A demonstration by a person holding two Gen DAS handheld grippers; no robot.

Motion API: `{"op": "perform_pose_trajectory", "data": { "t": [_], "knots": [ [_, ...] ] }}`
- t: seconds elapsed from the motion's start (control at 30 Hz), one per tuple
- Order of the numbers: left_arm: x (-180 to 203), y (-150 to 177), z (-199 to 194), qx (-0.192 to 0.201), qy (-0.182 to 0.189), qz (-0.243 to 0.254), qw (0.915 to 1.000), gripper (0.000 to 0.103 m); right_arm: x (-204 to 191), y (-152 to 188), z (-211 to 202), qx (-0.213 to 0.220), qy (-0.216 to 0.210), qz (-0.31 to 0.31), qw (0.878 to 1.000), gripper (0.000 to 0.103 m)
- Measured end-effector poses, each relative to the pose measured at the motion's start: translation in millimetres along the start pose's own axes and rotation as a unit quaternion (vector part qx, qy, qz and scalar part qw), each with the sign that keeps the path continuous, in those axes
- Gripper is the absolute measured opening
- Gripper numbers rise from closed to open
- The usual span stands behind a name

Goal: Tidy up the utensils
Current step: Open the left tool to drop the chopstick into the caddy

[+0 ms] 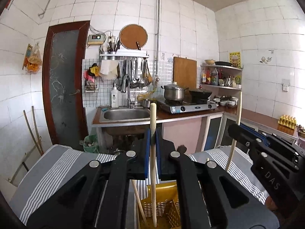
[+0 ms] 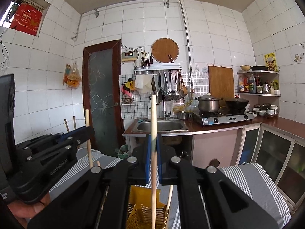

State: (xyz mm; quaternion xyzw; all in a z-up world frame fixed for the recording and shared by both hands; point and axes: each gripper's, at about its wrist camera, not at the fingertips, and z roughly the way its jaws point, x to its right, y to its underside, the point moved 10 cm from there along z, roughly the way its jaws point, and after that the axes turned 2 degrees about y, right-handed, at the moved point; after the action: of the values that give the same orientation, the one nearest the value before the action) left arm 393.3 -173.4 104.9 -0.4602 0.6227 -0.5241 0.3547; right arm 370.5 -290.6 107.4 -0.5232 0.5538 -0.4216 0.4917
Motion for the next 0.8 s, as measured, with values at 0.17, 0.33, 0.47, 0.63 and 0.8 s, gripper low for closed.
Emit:
{"op": "perform_pose_trajectory", "data": {
  "t": [0.17, 0.33, 0.47, 0.63, 0.8],
  "knots": [
    [-3.1, 7.5, 6.0, -0.013, -0.001, -0.001, 0.9999, 0.005, -0.6, 5.4, 4.3, -0.011, 0.000, 0.001, 1.000, 0.007],
    [-9.1, 17.7, 15.2, -0.035, 0.001, -0.010, 0.9994, 0.032, 7.6, 10.2, 8.0, -0.018, 0.006, 0.010, 1.000, 0.042],
    [-14.1, 17.1, 12.7, -0.033, -0.003, -0.015, 0.9993, 0.032, 19.8, 8.0, 3.0, -0.009, 0.019, 0.024, 0.999, 0.047],
    [-20.8, 8.0, 3.9, -0.023, -0.014, -0.018, 0.9995, 0.032, 23.9, 2.4, -4.1, -0.004, 0.025, 0.025, 0.999, 0.047],
    [-32.2, -3.0, -15.2, -0.025, -0.031, -0.016, 0.9991, 0.033, 26.4, -4.1, -17.4, -0.018, 0.037, 0.023, 0.999, 0.047]
  ]
}}
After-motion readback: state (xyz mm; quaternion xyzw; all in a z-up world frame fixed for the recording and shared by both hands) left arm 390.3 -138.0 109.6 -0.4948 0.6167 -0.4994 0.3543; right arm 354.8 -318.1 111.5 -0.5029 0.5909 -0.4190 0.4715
